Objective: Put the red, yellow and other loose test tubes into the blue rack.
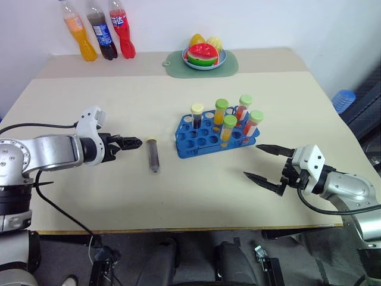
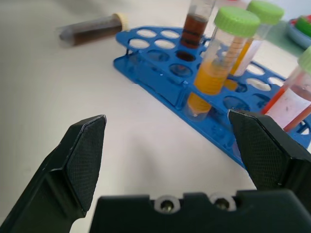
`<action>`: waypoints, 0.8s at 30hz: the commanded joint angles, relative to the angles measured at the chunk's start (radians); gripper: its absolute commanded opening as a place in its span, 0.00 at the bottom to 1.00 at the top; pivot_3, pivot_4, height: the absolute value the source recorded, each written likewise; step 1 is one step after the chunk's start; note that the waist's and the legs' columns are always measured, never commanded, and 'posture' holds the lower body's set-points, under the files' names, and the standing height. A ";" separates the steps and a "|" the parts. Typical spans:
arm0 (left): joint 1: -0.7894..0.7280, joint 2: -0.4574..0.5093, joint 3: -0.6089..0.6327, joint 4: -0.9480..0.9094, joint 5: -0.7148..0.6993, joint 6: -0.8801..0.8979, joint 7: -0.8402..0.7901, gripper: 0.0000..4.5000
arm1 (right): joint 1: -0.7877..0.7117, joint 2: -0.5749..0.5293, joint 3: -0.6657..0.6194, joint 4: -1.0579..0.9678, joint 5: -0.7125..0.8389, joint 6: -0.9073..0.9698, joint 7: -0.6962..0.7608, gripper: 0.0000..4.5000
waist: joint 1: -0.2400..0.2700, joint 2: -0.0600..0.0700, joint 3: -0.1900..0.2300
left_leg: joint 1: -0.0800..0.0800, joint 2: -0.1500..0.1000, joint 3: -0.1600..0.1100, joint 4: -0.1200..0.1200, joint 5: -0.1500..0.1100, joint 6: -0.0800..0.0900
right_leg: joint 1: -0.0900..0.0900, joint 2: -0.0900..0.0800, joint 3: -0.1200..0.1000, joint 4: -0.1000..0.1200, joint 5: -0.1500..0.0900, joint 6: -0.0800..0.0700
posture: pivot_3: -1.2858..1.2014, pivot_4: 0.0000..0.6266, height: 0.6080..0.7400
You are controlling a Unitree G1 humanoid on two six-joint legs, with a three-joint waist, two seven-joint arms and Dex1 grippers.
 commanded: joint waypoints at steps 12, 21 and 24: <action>-0.341 -0.282 -0.176 0.446 -0.026 0.030 0.385 1.00 | -0.019 -0.053 -0.047 -0.072 0.063 0.048 0.106 0.98 | -0.002 -0.003 0.000 | -0.001 -0.001 0.001 0.001 0.001 -0.002 | -0.001 0.001 0.001 0.001 0.001 0.001 | 0.52 0.24 1.00; -0.376 -0.405 -0.127 0.569 0.192 0.054 0.455 0.38 | 0.013 -0.046 -0.074 -0.111 0.060 0.069 0.078 1.00 | 0.024 -0.002 -0.003 | 0.000 -0.002 0.001 0.003 0.002 -0.003 | 0.001 0.001 0.001 0.001 0.002 0.004 | 0.52 0.24 1.00; -0.373 -0.397 -0.086 0.555 0.230 0.106 0.413 0.19 | 0.023 -0.045 -0.081 -0.117 0.060 0.073 0.071 1.00 | 0.025 -0.003 -0.003 | 0.000 -0.003 0.001 0.003 0.002 -0.003 | 0.002 0.000 0.001 0.001 0.002 0.005 | 0.52 0.24 1.00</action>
